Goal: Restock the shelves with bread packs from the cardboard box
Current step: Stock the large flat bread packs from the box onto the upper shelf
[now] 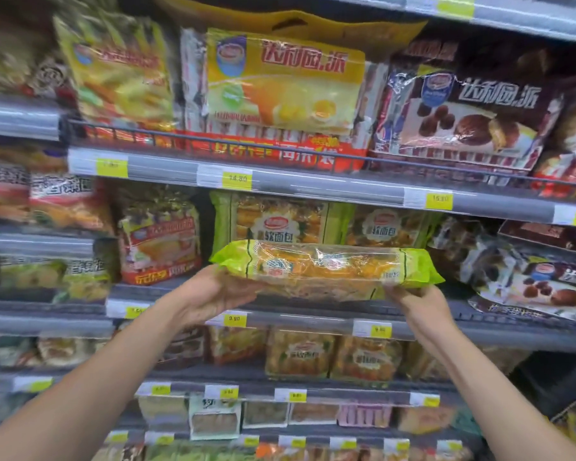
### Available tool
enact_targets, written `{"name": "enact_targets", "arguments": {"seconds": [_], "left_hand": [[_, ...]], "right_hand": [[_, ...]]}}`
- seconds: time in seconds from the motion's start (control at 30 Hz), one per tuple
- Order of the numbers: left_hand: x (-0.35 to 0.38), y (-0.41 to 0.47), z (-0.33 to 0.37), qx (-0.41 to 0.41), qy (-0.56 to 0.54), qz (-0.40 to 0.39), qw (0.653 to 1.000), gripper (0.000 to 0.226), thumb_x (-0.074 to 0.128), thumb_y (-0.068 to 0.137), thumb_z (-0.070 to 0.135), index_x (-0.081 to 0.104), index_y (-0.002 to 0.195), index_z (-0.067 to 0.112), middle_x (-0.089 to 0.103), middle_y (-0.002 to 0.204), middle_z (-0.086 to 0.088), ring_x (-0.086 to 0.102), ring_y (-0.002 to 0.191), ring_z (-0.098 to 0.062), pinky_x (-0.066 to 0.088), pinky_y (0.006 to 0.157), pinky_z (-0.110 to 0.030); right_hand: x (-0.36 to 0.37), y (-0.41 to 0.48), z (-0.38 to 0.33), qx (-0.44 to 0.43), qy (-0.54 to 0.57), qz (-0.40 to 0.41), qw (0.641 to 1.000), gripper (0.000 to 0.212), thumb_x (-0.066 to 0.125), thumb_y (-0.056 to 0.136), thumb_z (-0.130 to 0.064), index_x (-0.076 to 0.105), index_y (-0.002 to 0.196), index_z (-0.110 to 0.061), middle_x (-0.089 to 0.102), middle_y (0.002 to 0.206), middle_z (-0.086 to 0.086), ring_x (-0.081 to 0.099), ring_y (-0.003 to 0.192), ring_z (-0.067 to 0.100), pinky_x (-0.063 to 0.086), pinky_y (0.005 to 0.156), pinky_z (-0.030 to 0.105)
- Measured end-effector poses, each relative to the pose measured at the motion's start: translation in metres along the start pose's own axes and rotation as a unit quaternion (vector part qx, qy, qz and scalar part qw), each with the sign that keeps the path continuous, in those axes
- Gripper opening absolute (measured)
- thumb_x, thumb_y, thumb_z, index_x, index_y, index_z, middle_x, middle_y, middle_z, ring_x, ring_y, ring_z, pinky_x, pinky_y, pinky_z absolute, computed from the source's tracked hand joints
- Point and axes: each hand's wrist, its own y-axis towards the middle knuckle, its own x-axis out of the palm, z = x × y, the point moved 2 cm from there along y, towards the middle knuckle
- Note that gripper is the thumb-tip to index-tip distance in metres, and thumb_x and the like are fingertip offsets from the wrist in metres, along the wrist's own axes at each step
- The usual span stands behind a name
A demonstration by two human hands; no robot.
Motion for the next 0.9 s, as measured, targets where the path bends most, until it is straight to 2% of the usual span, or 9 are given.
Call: {"name": "enact_targets", "arguments": {"seconds": [0.13, 0.2, 0.27, 0.33, 0.4, 0.47, 0.7, 0.77, 0.9], "left_hand": [[-0.011, 0.000, 0.005, 0.036, 0.033, 0.039, 0.998, 0.038, 0.049, 0.093, -0.019, 0.059, 0.123, 0.001, 0.074, 0.116, -0.019, 0.072, 0.110, -0.031, 0.055, 0.101, -0.043], [-0.014, 0.001, 0.008, 0.045, 0.040, 0.057, 0.997, 0.037, 0.049, 0.094, -0.018, 0.061, 0.122, 0.003, 0.074, 0.115, -0.019, 0.071, 0.111, -0.034, 0.057, 0.097, -0.041], [-0.017, 0.005, 0.011, 0.053, 0.039, 0.082, 0.994, 0.034, 0.044, 0.097, -0.018, 0.061, 0.115, 0.005, 0.077, 0.107, -0.017, 0.071, 0.109, -0.037, 0.059, 0.093, -0.041], [-0.020, 0.010, 0.013, 0.056, 0.016, 0.101, 0.993, 0.029, 0.043, 0.100, -0.013, 0.058, 0.114, 0.007, 0.077, 0.104, -0.016, 0.072, 0.106, -0.035, 0.063, 0.082, -0.038], [-0.026, 0.018, 0.015, 0.049, 0.001, 0.112, 0.992, 0.033, 0.052, 0.101, -0.005, 0.050, 0.133, -0.002, 0.075, 0.112, -0.020, 0.073, 0.104, -0.035, 0.064, 0.069, -0.033], [-0.032, 0.027, 0.017, 0.046, -0.005, 0.131, 0.990, 0.058, 0.061, 0.098, 0.004, 0.034, 0.148, -0.007, 0.073, 0.116, -0.023, 0.073, 0.104, -0.035, 0.063, 0.067, -0.031], [-0.041, 0.044, 0.020, 0.039, 0.005, 0.137, 0.990, 0.075, 0.064, 0.097, 0.011, 0.021, 0.155, -0.005, 0.073, 0.112, -0.027, 0.075, 0.099, -0.034, 0.063, 0.062, -0.028], [-0.044, 0.048, 0.020, 0.031, 0.016, 0.150, 0.988, 0.068, 0.063, 0.097, 0.013, 0.027, 0.153, -0.005, 0.073, 0.112, -0.027, 0.075, 0.097, -0.033, 0.063, 0.062, -0.028], [-0.053, 0.061, 0.022, 0.014, 0.030, 0.179, 0.983, 0.044, 0.066, 0.096, 0.022, 0.055, 0.130, -0.004, 0.077, 0.104, -0.020, 0.076, 0.095, -0.029, 0.063, 0.065, -0.027]], "right_hand": [[0.022, 0.022, 0.005, 0.018, 0.003, -0.034, 0.999, 0.030, 0.081, 0.085, -0.018, 0.072, 0.114, -0.016, 0.078, 0.106, 0.000, 0.073, 0.104, 0.023, 0.054, 0.098, 0.045], [0.031, 0.029, 0.005, 0.023, 0.027, -0.054, 0.998, 0.030, 0.081, 0.086, -0.019, 0.072, 0.114, -0.016, 0.078, 0.107, 0.001, 0.072, 0.105, 0.023, 0.053, 0.100, 0.045], [0.039, 0.035, 0.006, 0.024, 0.033, -0.071, 0.997, 0.037, 0.083, 0.082, -0.030, 0.072, 0.115, -0.018, 0.078, 0.108, 0.001, 0.072, 0.107, 0.022, 0.052, 0.102, 0.046], [0.045, 0.042, 0.007, 0.029, 0.033, -0.085, 0.995, 0.043, 0.083, 0.078, -0.036, 0.071, 0.116, -0.019, 0.078, 0.110, 0.000, 0.072, 0.106, 0.022, 0.051, 0.104, 0.048], [0.050, 0.050, 0.008, 0.034, 0.049, -0.091, 0.994, 0.032, 0.077, 0.089, -0.023, 0.070, 0.119, -0.016, 0.077, 0.112, 0.002, 0.072, 0.107, 0.021, 0.051, 0.104, 0.046], [0.054, 0.057, 0.010, 0.047, 0.063, -0.088, 0.993, 0.028, 0.068, 0.095, -0.009, 0.067, 0.123, -0.010, 0.076, 0.115, 0.005, 0.072, 0.107, 0.020, 0.052, 0.104, 0.043], [0.064, 0.078, 0.017, 0.077, 0.070, -0.083, 0.991, 0.017, 0.061, 0.098, -0.002, 0.065, 0.114, -0.007, 0.071, 0.118, 0.012, 0.069, 0.109, 0.024, 0.053, 0.097, 0.036], [0.068, 0.081, 0.017, 0.082, 0.074, -0.085, 0.990, 0.013, 0.061, 0.098, -0.003, 0.066, 0.111, -0.006, 0.071, 0.116, 0.012, 0.068, 0.107, 0.024, 0.054, 0.094, 0.036], [0.076, 0.092, 0.020, 0.098, 0.074, -0.087, 0.989, 0.011, 0.064, 0.098, -0.010, 0.067, 0.109, -0.010, 0.069, 0.108, 0.011, 0.063, 0.092, 0.017, 0.054, 0.078, 0.031]]}}
